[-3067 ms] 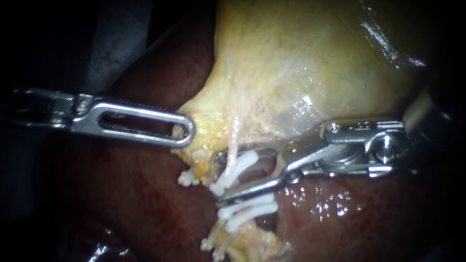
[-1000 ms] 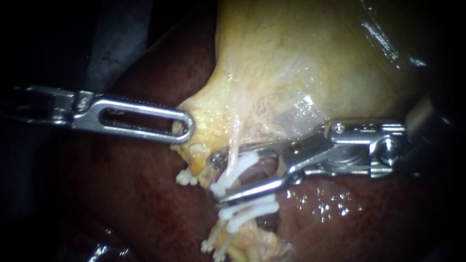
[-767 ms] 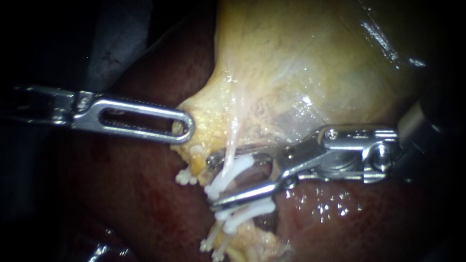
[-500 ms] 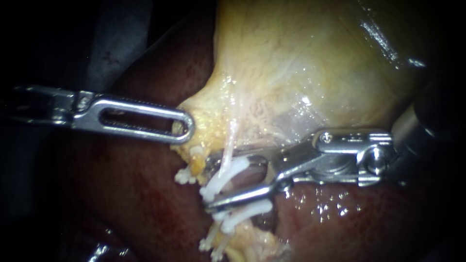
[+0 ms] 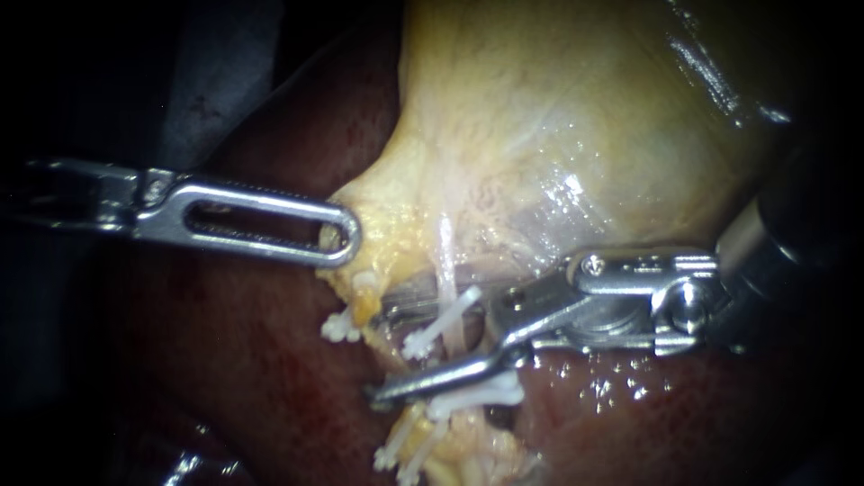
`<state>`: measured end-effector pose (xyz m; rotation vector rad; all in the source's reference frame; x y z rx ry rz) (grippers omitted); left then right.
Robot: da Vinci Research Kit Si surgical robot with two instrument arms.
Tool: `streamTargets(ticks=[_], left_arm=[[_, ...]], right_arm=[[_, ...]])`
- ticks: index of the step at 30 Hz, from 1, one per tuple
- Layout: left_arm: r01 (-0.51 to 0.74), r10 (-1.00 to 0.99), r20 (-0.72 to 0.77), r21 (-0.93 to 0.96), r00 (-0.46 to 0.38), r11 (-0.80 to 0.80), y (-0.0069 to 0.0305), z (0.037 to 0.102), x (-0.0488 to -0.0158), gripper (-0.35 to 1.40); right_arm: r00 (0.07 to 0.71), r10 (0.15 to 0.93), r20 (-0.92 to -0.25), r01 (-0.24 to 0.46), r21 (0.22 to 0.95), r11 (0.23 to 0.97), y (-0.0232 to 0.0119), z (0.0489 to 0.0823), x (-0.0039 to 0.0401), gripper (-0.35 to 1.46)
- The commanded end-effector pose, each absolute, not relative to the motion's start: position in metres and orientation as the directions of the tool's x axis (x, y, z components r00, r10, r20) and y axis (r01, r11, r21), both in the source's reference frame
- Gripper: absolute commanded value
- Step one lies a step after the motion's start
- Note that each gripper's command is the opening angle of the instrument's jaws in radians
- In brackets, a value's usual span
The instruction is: Going back third clip right tube
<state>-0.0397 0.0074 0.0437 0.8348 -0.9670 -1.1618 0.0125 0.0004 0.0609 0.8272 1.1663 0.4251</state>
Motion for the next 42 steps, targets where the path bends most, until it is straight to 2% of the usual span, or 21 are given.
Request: streamTargets(ticks=[1, 29, 42], left_arm=[[0.352, -0.977, 0.177, 0.913, 0.115, 0.207, 0.0073, 0.0437, -0.0396, -0.35], [0.352, -0.977, 0.177, 0.913, 0.115, 0.207, 0.0073, 0.0437, -0.0396, -0.35], [0.352, -0.977, 0.178, 0.913, 0.115, 0.208, 0.0073, 0.0438, -0.0396, -0.35]], right_arm=[[0.359, 0.685, -0.634, 0.113, 0.758, 0.643, 0.0007, 0.0608, 0.0122, 0.53], [0.339, 0.695, -0.634, 0.026, 0.745, 0.667, 0.0046, 0.0592, 0.0041, 0.56], [0.305, 0.643, -0.703, -0.007, 0.673, 0.74, 0.0087, 0.0543, 0.0005, 0.6]])
